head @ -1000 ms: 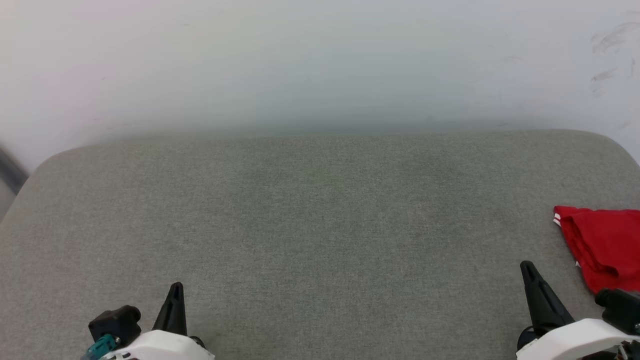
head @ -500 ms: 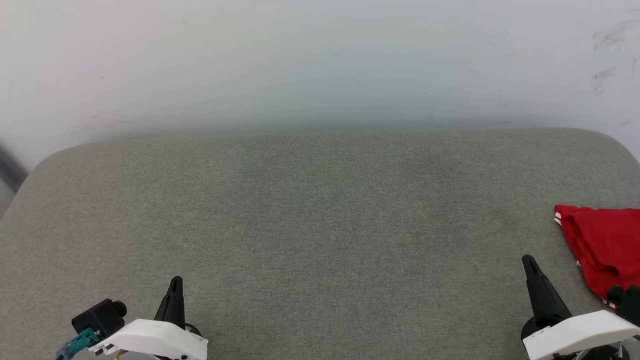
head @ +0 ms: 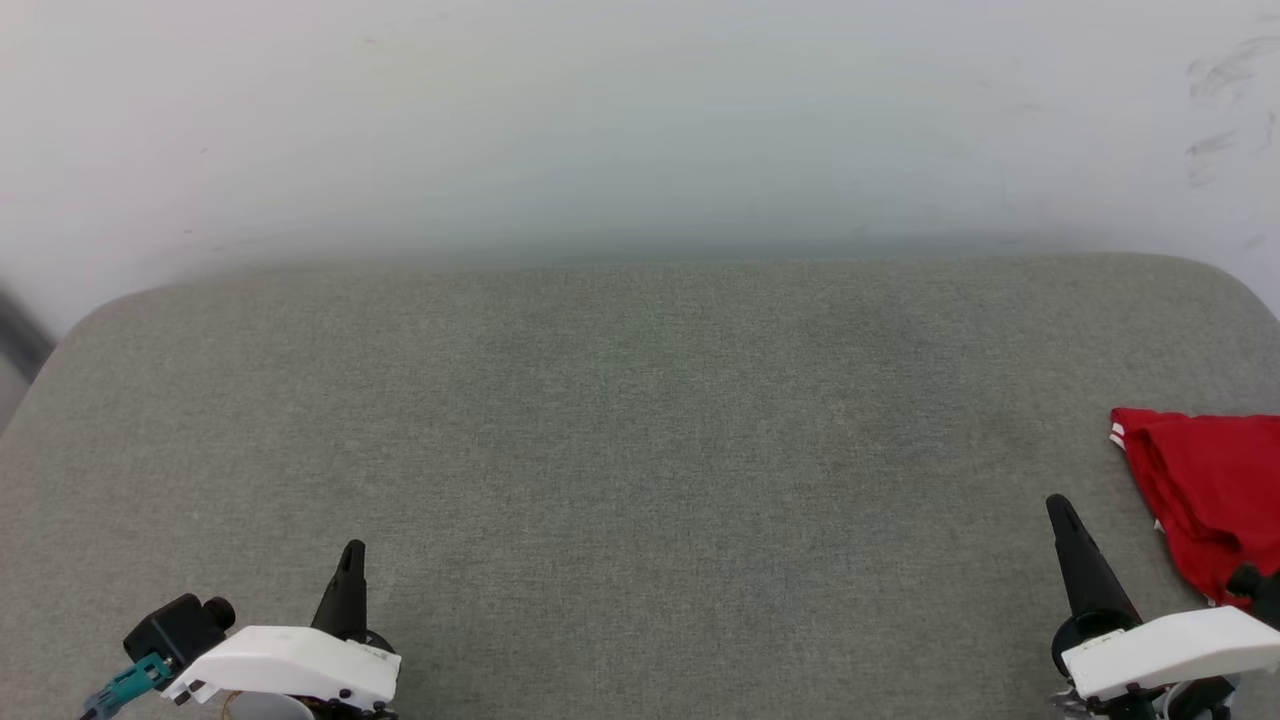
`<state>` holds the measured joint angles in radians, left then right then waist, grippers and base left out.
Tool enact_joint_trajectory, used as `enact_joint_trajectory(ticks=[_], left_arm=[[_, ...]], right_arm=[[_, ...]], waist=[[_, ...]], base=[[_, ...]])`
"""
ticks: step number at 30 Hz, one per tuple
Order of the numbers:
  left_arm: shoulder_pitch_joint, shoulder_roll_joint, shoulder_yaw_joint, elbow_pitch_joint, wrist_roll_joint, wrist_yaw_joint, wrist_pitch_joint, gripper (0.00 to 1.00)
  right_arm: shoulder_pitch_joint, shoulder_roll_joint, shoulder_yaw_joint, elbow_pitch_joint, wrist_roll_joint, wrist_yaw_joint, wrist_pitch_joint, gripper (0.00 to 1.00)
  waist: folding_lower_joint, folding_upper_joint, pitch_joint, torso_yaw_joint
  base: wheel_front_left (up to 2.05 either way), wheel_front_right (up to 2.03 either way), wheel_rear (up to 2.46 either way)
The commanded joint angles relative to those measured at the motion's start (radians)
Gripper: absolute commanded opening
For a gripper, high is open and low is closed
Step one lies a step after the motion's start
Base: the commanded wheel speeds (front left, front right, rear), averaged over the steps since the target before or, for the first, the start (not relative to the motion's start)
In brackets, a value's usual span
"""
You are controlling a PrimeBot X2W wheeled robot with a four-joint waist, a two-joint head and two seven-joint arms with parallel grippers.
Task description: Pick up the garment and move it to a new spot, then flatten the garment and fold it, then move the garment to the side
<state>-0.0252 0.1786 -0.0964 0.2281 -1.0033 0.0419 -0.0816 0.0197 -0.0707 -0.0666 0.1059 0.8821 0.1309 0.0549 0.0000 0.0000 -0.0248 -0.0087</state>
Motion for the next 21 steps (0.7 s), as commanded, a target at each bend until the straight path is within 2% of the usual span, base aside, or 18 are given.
enact_joint_trajectory(ticks=[1,21], left_arm=[[-0.027,-0.002,0.015,-0.008,-0.032,-0.014,0.010,0.00],[-0.048,-0.042,0.077,-0.001,-0.219,-0.066,0.069,0.00]], right_arm=[[-0.028,0.001,-0.006,-0.002,0.038,0.000,0.004,0.00],[-0.062,0.008,-0.019,0.043,0.261,0.000,0.023,0.00]], waist=[[0.0000,0.0000,0.001,0.000],[0.0000,0.0000,0.008,0.002]], base=[[0.00,0.00,0.00],[0.00,0.00,0.00]])
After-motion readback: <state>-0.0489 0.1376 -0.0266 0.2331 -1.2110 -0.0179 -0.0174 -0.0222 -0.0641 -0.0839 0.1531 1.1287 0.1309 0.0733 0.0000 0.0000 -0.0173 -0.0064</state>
